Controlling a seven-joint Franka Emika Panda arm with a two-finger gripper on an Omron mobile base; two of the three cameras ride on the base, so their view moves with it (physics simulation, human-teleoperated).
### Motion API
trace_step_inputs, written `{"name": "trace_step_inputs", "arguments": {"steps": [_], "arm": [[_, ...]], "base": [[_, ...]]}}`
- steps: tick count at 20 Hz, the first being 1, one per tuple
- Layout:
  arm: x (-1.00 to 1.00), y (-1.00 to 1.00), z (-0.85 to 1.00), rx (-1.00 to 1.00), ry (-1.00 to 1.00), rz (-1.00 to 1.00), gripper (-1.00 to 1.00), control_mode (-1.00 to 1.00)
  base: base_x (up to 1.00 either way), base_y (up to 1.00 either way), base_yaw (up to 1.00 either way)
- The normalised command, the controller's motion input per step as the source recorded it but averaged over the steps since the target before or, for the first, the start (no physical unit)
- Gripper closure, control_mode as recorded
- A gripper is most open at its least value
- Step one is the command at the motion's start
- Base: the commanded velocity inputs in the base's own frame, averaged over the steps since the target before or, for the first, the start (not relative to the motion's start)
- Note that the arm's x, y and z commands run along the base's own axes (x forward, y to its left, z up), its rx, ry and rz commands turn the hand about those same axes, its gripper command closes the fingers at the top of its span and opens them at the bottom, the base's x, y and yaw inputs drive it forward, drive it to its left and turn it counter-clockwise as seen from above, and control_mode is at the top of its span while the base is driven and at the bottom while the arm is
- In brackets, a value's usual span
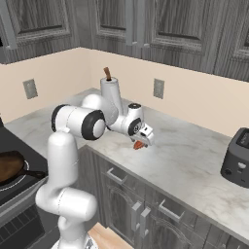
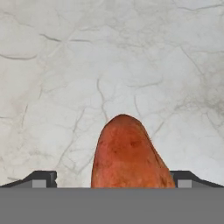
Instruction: Put the sweet potato and tomato in the pan. Then turn on the front right burner and set the heat to medium.
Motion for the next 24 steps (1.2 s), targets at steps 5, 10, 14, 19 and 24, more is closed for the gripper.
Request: {"name": "trace_step_inputs", "arguments": {"steps": [5, 10, 14, 19, 24], "arm": [[0.0, -0.23, -0.21, 0.0, 0.0, 0.0, -1.0, -1.0], [0.0, -0.03, -0.17, 0.0, 0.0, 0.0, 1.0, -1.0], [-0.01, 0.0, -0.12, 0.0, 0.0, 0.0, 1.0, -1.0], [-0.29, -0.04, -0.02, 0.0, -0.07, 0.0, 1.0, -1.0], [-0.73, 0.04, 0.45, 0.0, -0.43, 0.0, 1.0, -1.0]], "base": [[0.0, 0.0, 0.0], [0.0, 0.0, 0.0], [0.0, 0.0, 0.0], [0.0, 0.0, 0.0], [0.0, 0.0, 0.0]]}}
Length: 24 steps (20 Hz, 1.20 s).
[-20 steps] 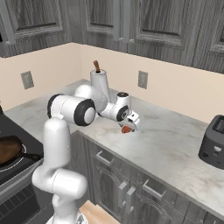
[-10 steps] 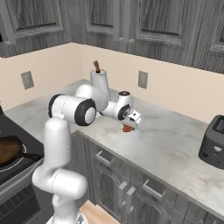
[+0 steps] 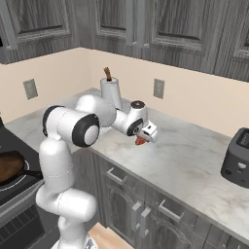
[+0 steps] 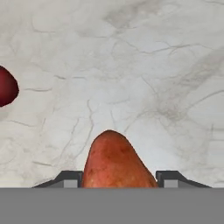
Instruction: Put the sweet potato and tomato in the pan. Then turn on the front right burner and set the heat to medium.
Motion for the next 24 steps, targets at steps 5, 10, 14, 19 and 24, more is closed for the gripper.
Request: {"name": "trace_step_inputs", "arguments": {"steps": [5, 10, 14, 19, 24], "arm": [[-0.71, 0.28, 0.71, 0.0, -0.41, 0.0, 1.0, -1.0], [-0.81, 0.45, 0.73, 0.01, -0.29, 0.0, 1.0, -1.0], [-0.68, 0.41, 0.85, 0.04, -0.05, 0.01, 1.0, -1.0], [-0.42, 0.27, 0.96, 0.07, 0.03, 0.03, 1.0, -1.0], [-0.16, 0.46, 0.97, 0.07, 0.18, 0.07, 1.0, -1.0]], "base": [[0.0, 0.0, 0.0], [0.0, 0.0, 0.0], [0.0, 0.0, 0.0], [0.0, 0.0, 0.0], [0.0, 0.0, 0.0]]}}
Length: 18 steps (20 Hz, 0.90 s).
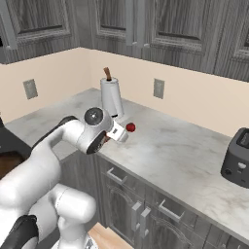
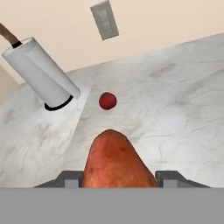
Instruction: Put the sweet potato and tomato in the pan. Then turn on the front right burner and set the heat to medium.
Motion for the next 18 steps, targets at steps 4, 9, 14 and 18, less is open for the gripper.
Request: {"name": "trace_step_inputs", "arguments": {"steps": [4, 9, 14, 18], "arm": [[-0.2, 0.58, 0.49, 0.05, 0.23, 0.11, 1.0, -1.0], [-0.39, 0.58, 0.04, 0.06, 0.1, 0.16, 1.0, -1.0], [-0.47, 0.57, -0.05, 0.04, 0.04, 0.2, 1.0, -1.0], [-0.58, 0.62, -0.14, 0.04, 0.02, 0.21, 1.0, -1.0]], "base": [[0.0, 0.0, 0.0], [0.0, 0.0, 0.0], [0.0, 0.0, 0.0], [0.0, 0.0, 0.0]]}}
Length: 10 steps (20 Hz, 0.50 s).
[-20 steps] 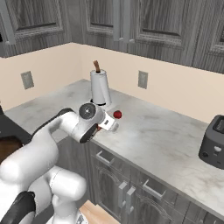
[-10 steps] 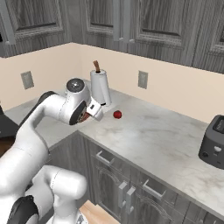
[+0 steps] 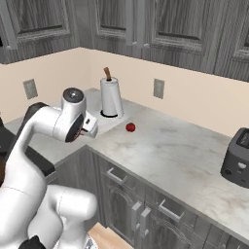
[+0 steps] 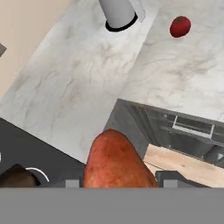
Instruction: Put the sweet potato and tomato in the pan. Then turn on the front right burner and set the heat to medium.
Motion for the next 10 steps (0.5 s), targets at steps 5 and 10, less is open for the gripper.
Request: {"name": "trace_step_inputs", "arguments": {"steps": [5, 10], "arm": [[-0.38, 0.72, -0.19, 0.02, 0.02, 0.16, 1.0, -1.0], [-0.09, 0.78, -0.13, 0.0, 0.07, 0.11, 1.0, -1.0]], "base": [[0.0, 0.0, 0.0], [0.0, 0.0, 0.0]]}}
